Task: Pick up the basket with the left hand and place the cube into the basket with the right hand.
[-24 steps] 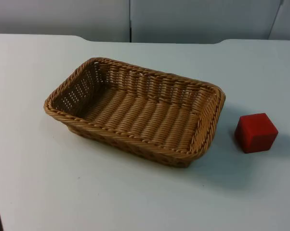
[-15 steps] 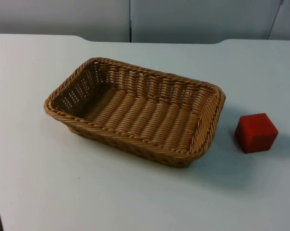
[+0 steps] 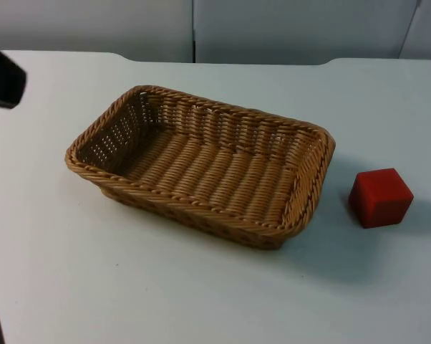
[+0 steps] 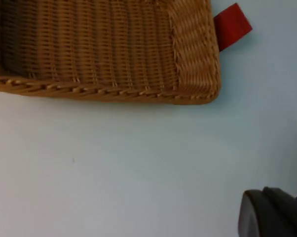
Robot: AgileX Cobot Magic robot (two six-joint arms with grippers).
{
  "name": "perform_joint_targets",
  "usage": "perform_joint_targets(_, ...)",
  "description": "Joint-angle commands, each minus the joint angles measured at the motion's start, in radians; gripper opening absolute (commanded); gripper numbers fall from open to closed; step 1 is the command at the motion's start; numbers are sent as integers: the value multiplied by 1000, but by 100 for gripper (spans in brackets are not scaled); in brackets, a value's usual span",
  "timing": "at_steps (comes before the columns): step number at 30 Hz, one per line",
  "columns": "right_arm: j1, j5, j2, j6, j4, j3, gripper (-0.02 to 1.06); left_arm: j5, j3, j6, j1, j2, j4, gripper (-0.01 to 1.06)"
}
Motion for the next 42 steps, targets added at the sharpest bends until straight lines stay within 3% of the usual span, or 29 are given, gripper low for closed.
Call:
perform_joint_targets(1,4,-10,-2,2,-8,2,0,27,-138,28,-15,192,-18,6)
perform_joint_targets(2,4,-10,-2,2,-8,2,0,27,-138,28,-15,192,-18,6)
perform_joint_targets(5,4,-10,-2,2,-8,2,0,12,-258,34,-46,341,-1,24)
perform_joint_targets(6,4,-10,-2,2,-8,2,0,12,-258,34,-46,341,-1,24)
perform_joint_targets(10,4,-10,-2,2,-8,2,0,-67,-391,15,-94,498,102,59)
perform_joint_targets(12,4,-10,-2,2,-8,2,0,-98,-413,-4,-99,532,127,62)
perform_joint_targets(16,4,-10,-2,2,-8,2,0,-194,-510,-58,-120,666,267,62)
perform_joint_targets(25,4,-10,-2,2,-8,2,0,-209,-621,-129,-120,865,485,62)
perform_joint_targets(31,4,-10,-2,2,-8,2,0,-274,-646,-125,-120,940,539,62)
perform_joint_targets(40,4,-10,-2,2,-8,2,0,-302,-646,-98,-120,996,569,61)
perform_joint_targets(42,4,-10,-2,2,-8,2,0,-302,-646,-98,-120,998,581,53)
